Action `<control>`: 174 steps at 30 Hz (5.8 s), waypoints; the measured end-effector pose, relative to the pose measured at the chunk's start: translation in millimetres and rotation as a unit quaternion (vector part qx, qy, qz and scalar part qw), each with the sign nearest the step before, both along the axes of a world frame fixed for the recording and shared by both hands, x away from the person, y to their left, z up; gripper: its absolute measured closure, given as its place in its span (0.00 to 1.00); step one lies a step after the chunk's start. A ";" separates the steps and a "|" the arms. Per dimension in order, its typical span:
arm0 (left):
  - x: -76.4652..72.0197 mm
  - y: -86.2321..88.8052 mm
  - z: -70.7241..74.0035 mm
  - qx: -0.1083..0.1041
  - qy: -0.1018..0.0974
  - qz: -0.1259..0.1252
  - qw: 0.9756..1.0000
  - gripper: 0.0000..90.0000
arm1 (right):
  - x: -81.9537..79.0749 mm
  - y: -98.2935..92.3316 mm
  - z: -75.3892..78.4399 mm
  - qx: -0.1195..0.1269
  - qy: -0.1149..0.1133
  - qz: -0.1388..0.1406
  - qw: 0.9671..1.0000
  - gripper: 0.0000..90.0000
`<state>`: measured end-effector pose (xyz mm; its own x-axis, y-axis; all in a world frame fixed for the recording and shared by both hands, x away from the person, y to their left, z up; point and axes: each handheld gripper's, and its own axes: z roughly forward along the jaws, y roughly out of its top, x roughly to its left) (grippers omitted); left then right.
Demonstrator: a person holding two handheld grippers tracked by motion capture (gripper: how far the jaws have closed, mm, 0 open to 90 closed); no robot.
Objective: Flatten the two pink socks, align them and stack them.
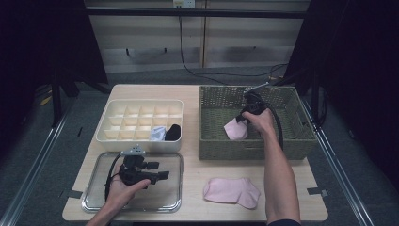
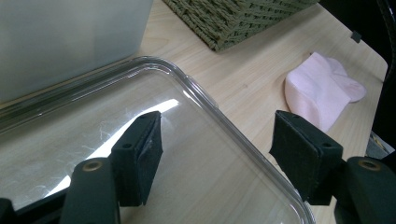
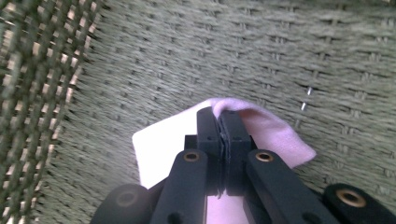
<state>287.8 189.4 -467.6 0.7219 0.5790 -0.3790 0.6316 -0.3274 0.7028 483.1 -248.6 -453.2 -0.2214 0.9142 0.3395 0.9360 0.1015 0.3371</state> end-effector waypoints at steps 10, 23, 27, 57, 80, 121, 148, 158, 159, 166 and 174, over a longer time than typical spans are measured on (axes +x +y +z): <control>-0.5 -1.8 -0.3 0.003 -0.002 -0.006 1.000 0.37 | -8.2 -9.0 22.3 0.040 -0.029 0.002 0.999 0.99; 0.3 -2.8 -1.3 0.005 0.001 -0.002 1.000 0.34 | -25.2 -21.9 35.0 0.053 -0.054 0.003 0.997 0.99; 0.3 -3.0 -1.5 0.007 -0.001 -0.004 1.000 0.35 | -28.5 -24.5 40.1 0.061 -0.061 0.004 0.996 0.99; 0.6 -6.8 -3.7 0.014 0.002 -0.001 1.000 0.35 | -63.9 -20.4 85.8 0.119 -0.134 0.027 0.983 0.99; 3.2 -11.1 -7.0 0.022 -0.001 -0.001 1.000 0.35 | -89.3 -22.7 114.9 0.138 -0.172 0.042 0.975 0.99; 13.1 -48.5 38.7 -0.002 -0.038 -0.019 0.999 0.39 | -181.6 -22.1 157.0 0.198 -0.229 0.077 0.950 0.99; 0.5 -92.7 51.6 -0.020 -0.046 -0.084 0.995 0.46 | -242.3 -9.9 110.5 0.208 -0.221 0.098 0.948 0.99; -7.5 -109.0 58.4 -0.031 -0.044 -0.104 0.993 0.48 | -243.9 -1.4 75.7 0.224 -0.190 0.094 0.951 0.99; -7.2 -111.0 58.6 -0.032 -0.046 -0.102 0.993 0.48 | -244.2 -0.4 73.4 0.227 -0.188 0.095 0.951 0.99; -5.5 -122.0 55.9 -0.037 -0.038 -0.097 0.994 0.46 | -244.6 7.3 48.6 0.244 -0.167 0.098 0.950 0.99; -8.5 -141.6 49.2 -0.012 -0.046 -0.131 0.990 0.40 | -240.9 17.5 33.6 0.239 -0.146 0.110 0.954 0.99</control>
<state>279.2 47.9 -418.4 0.8783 0.3588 -0.3161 0.4602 -0.4547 0.7625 242.2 -231.1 -419.7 -0.5384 0.5918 0.5999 0.7690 0.0539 0.6370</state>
